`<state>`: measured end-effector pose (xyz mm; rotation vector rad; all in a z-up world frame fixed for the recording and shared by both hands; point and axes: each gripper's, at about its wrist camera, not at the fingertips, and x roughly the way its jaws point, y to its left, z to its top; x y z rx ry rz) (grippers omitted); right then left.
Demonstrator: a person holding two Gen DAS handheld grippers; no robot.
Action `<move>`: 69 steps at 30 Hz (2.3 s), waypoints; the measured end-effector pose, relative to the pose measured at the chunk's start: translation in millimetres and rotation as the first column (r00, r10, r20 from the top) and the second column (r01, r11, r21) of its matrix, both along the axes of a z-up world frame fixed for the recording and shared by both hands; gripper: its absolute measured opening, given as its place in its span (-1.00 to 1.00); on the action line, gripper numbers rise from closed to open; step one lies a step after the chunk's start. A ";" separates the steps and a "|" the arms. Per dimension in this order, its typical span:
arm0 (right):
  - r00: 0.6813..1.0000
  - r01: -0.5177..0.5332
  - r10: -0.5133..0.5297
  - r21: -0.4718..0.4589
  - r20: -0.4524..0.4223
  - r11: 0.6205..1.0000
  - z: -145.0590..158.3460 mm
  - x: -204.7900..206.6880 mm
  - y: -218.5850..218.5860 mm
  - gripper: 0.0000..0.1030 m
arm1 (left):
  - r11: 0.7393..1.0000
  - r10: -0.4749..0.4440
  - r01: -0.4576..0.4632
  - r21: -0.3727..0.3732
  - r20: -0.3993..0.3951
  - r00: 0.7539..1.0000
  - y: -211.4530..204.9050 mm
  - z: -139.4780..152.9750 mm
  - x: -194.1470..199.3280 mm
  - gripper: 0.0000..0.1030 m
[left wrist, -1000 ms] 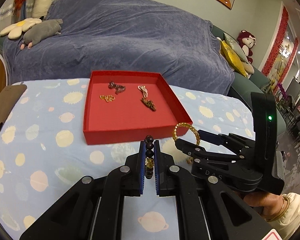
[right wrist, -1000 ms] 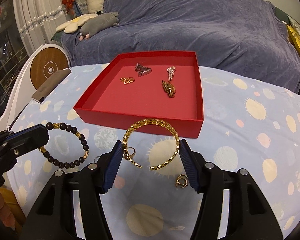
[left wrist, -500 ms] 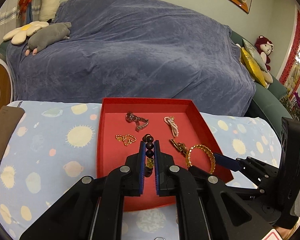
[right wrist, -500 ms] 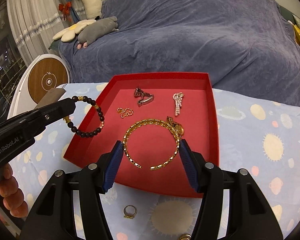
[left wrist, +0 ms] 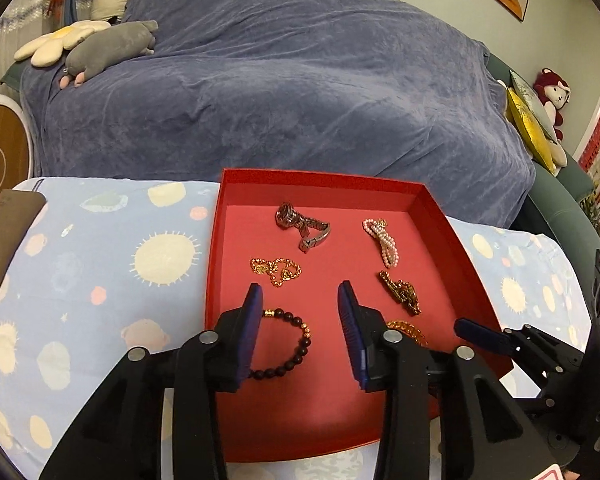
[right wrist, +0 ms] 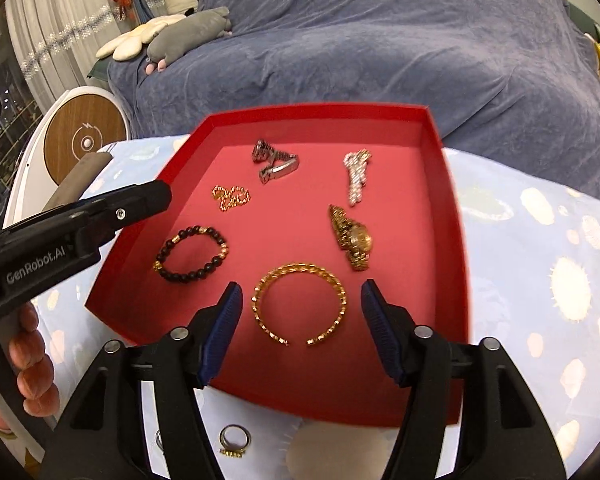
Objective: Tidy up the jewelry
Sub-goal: 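Carry the bead bracelet and gold bangle into the red box and open both grippers, then withdraw both open grippers from the box toward the remaining rings, then close the left gripper on the gold ring with the red stone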
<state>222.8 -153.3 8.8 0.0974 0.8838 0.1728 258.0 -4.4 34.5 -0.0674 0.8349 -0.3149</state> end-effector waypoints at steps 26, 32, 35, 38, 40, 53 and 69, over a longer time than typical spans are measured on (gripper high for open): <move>0.996 0.079 -0.079 -0.010 -0.039 0.997 -4.3 -154.5 -47.0 -0.03 | 0.998 -0.001 0.003 0.064 -0.020 1.000 19.8 -12.0 -135.6 0.12; 0.997 0.040 -0.041 -0.018 -0.066 0.999 -18.1 -150.2 -35.8 -0.08 | 0.996 -0.070 0.073 0.055 -0.059 0.996 4.5 -33.1 -140.9 0.12; 0.997 0.026 -0.027 -0.016 -0.074 1.000 -20.9 -149.4 -32.5 -0.08 | 0.994 -0.097 0.100 0.050 -0.071 0.993 -6.4 -37.8 -140.3 0.12; 0.996 0.021 -0.023 -0.021 -0.083 1.000 -23.8 -148.7 -32.3 -0.08 | 0.992 -0.113 0.117 0.049 -0.081 0.990 -17.4 -42.9 -138.4 0.12; 0.996 0.025 -0.027 -0.020 -0.088 0.999 -25.7 -147.5 -35.1 -0.08 | 0.991 -0.120 0.125 0.047 -0.089 0.989 -24.1 -46.2 -135.7 0.12; 0.993 0.045 -0.047 -0.016 -0.108 0.999 -30.9 -149.7 -48.5 -0.08 | 0.984 -0.139 0.149 0.096 -0.107 0.985 -62.1 -68.1 -119.4 0.03; 0.993 0.031 -0.032 -0.013 -0.109 0.999 -32.3 -152.1 -48.6 -0.08 | 0.980 -0.165 0.172 0.105 -0.070 0.984 -67.5 -62.6 -119.2 -1.00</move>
